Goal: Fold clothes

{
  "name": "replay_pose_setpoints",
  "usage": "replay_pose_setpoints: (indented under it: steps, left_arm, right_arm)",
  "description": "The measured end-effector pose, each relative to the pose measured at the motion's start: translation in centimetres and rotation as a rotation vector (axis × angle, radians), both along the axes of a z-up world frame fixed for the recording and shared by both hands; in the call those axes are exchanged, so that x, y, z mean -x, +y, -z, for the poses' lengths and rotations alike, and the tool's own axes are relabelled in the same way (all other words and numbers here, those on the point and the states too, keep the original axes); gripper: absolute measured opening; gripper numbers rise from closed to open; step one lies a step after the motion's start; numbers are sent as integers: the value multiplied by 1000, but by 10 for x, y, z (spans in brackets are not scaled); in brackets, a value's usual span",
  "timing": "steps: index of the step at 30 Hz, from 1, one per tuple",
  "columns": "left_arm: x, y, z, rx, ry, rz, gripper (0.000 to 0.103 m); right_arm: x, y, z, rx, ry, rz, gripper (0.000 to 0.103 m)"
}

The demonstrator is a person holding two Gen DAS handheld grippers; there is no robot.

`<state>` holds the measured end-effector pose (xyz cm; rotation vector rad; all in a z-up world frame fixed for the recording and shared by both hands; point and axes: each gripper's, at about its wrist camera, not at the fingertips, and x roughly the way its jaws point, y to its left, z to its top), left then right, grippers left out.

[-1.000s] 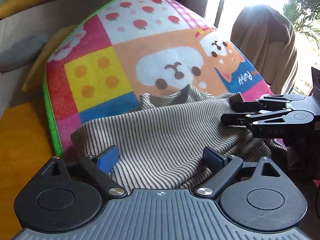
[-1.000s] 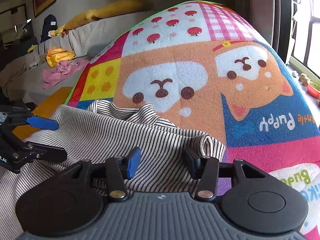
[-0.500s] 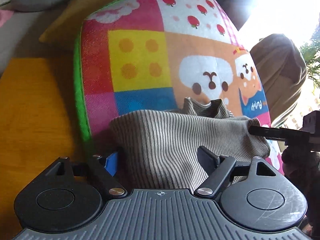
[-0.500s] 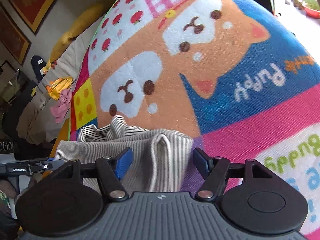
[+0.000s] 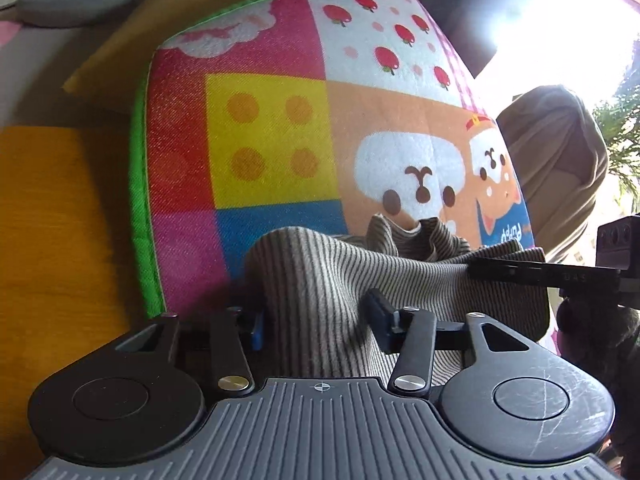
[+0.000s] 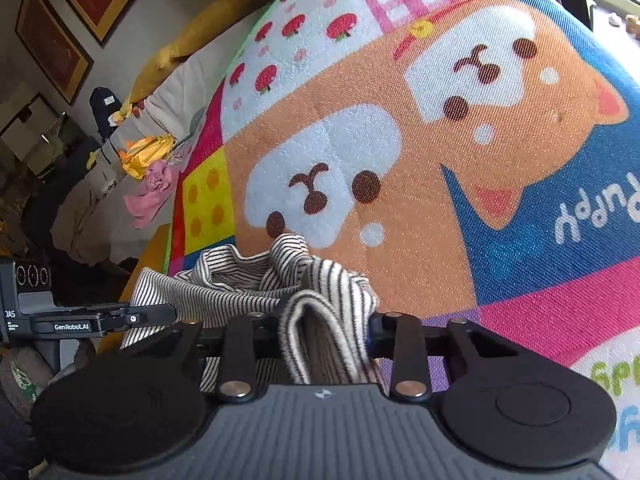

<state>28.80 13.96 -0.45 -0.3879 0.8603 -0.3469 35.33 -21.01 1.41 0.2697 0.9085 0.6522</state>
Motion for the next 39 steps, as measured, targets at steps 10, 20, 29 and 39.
replay_pose_setpoints:
  steps: [10, 20, 29, 39]
  left_arm:
    - [123, -2, -52, -16, -169, 126, 29]
    - [251, -19, -17, -229, -144, 244, 58]
    - [279, -5, -30, -127, -163, 241, 93]
    - [205, -16, 8, 45, -27, 65, 93]
  right_arm:
    - [140, -33, -50, 8, -138, -69, 24]
    - [289, -56, -9, 388, -238, -120, 45]
    - [304, -98, -30, 221, -251, 42, 73]
    - [192, -71, 27, -92, 2, 143, 76]
